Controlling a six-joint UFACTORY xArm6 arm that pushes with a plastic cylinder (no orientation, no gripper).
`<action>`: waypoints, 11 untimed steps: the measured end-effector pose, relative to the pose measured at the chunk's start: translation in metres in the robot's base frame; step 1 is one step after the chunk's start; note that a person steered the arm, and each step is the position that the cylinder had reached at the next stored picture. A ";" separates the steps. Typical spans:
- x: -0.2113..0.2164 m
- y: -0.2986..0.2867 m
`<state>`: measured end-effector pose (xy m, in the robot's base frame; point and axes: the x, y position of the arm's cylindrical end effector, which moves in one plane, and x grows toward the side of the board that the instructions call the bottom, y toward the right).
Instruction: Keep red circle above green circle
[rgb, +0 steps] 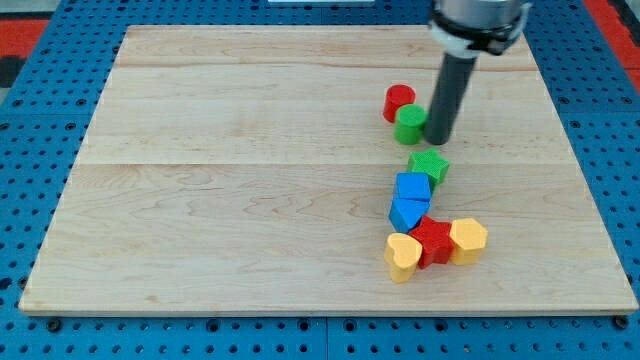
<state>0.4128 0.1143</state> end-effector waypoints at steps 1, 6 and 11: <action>0.003 -0.022; -0.046 -0.026; -0.145 0.000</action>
